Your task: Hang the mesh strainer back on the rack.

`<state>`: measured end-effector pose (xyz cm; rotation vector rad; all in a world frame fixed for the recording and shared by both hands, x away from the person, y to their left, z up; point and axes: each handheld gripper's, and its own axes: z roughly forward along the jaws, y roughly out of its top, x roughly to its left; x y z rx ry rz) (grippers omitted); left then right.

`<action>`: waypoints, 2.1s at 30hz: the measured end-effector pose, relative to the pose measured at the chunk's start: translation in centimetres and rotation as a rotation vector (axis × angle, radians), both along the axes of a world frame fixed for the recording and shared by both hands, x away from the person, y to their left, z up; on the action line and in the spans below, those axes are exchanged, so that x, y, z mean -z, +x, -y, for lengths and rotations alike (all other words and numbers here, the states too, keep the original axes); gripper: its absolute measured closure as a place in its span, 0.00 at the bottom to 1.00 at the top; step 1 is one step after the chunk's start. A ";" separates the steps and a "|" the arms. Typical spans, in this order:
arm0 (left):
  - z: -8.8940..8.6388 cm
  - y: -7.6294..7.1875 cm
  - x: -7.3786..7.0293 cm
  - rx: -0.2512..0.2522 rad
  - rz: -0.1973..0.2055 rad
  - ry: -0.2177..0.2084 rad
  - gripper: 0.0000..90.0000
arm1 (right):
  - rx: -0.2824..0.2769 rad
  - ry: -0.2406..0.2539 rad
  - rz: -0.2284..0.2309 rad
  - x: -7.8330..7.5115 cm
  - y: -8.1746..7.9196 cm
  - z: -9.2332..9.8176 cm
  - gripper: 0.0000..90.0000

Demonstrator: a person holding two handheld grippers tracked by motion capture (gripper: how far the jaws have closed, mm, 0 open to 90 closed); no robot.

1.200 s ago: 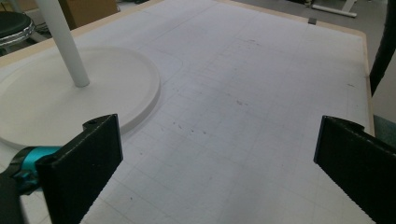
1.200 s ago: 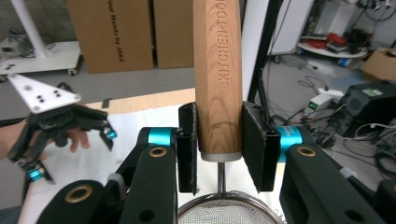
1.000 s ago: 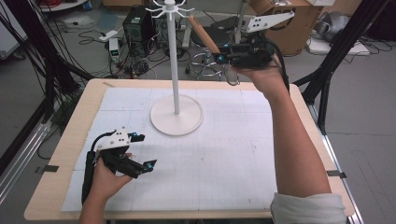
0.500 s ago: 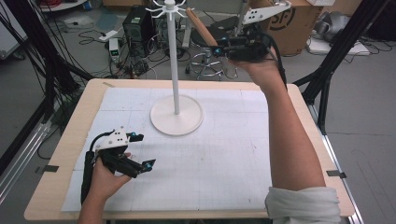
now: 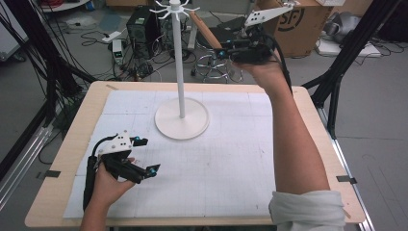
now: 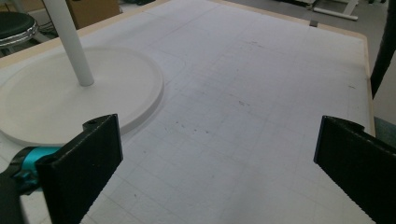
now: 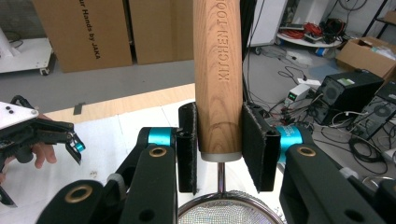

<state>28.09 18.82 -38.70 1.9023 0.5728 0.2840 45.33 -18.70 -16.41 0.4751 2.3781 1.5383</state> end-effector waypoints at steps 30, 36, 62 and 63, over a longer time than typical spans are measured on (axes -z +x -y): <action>0.1 -0.2 -0.1 0.008 0.003 0.005 0.02 | 0.033 -0.036 -0.042 1.7 1.4 -3.7 0.77; 0.2 -0.2 -0.1 0.010 0.003 0.001 0.02 | 0.034 -0.037 -0.052 1.9 1.7 -4.6 0.77; 0.6 -0.1 0.2 0.013 0.000 0.017 0.02 | 0.057 -0.079 -0.044 2.0 1.2 -5.7 0.49; 0.6 -0.1 0.2 0.013 -0.001 0.019 0.02 | 0.057 -0.074 -0.046 2.0 1.2 -5.6 0.47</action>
